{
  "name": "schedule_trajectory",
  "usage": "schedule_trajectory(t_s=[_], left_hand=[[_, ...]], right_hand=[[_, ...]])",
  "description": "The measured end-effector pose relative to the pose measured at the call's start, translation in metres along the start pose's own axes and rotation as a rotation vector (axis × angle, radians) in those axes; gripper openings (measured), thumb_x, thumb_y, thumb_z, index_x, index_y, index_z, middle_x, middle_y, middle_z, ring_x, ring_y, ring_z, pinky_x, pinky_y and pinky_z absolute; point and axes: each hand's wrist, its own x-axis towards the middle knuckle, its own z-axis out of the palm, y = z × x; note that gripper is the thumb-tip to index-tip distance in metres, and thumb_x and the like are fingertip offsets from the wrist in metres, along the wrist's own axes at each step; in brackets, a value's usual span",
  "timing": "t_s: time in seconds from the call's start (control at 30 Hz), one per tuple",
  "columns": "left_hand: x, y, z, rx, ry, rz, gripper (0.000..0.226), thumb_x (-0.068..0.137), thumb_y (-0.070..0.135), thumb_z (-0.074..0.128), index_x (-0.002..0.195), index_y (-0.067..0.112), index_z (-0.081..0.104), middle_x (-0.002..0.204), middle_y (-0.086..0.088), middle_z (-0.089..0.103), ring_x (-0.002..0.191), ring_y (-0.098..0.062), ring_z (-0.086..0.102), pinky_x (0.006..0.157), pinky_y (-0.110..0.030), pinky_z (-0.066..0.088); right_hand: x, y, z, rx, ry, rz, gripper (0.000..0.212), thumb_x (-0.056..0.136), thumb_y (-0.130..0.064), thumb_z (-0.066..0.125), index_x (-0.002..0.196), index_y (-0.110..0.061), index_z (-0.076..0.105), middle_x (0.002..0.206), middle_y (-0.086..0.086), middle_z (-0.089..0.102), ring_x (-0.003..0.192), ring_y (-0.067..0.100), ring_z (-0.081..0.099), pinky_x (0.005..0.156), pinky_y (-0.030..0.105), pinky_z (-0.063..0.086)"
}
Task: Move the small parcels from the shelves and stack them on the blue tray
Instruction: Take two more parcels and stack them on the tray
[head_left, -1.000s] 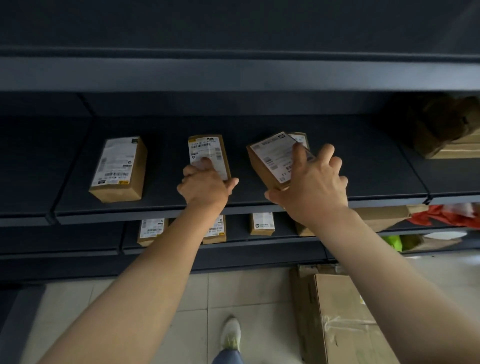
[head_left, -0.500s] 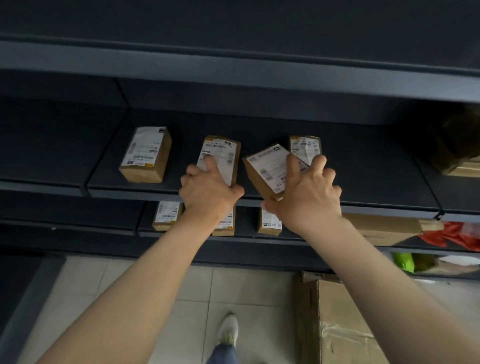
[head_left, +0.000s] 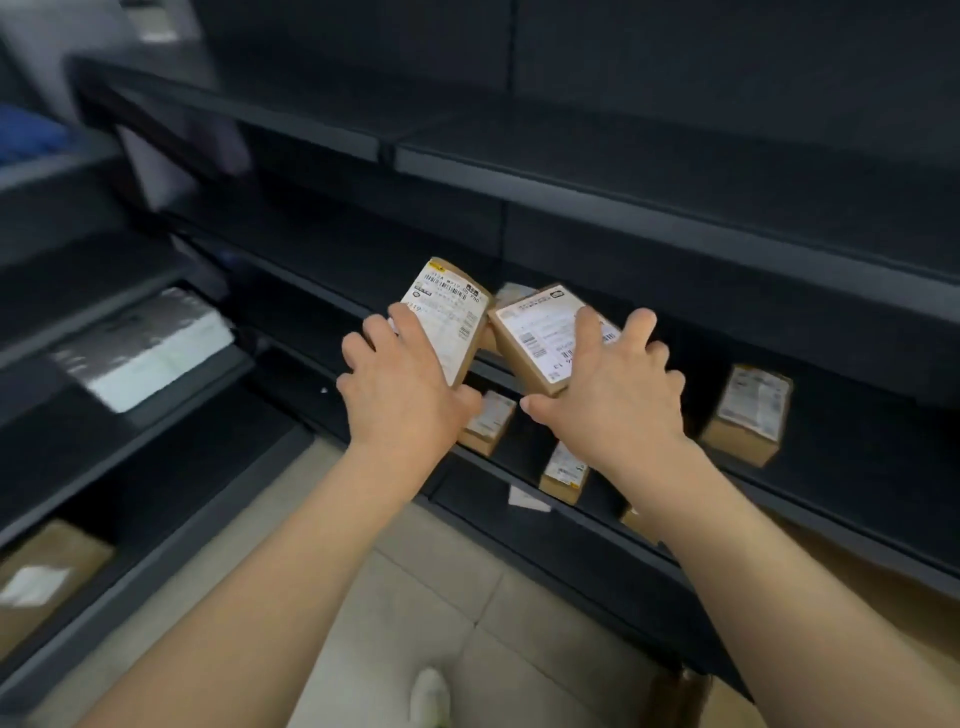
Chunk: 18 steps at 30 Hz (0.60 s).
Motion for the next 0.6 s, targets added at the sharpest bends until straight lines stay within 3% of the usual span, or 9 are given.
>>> schedule_trajectory(t_s=[0.23, 0.6], left_hand=[[0.009, -0.092, -0.059, 0.05, 0.187, -0.251, 0.085, 0.061, 0.046, 0.069, 0.124, 0.004, 0.032, 0.116, -0.013, 0.04, 0.104, -0.03, 0.04, 0.07, -0.036, 0.041], [0.079, -0.243, -0.112, 0.08, 0.338, -0.416, 0.074, 0.067, 0.046, 0.062, 0.121, 0.004, 0.033, 0.114, -0.013, 0.039, 0.101, -0.029, 0.04, 0.068, -0.035, 0.036]], right_hand=[[0.001, -0.103, -0.021, 0.081, 0.057, -0.272, 0.09, 0.074, -0.056, 0.069, 0.141, -0.021, 0.02, 0.139, 0.015, 0.019, 0.12, 0.035, 0.037, 0.098, 0.045, 0.035], [0.04, -0.283, -0.02, 0.147, 0.2, -0.477, 0.091, 0.074, -0.055, 0.069, 0.141, -0.02, 0.02, 0.139, 0.017, 0.02, 0.119, 0.035, 0.036, 0.098, 0.045, 0.033]])
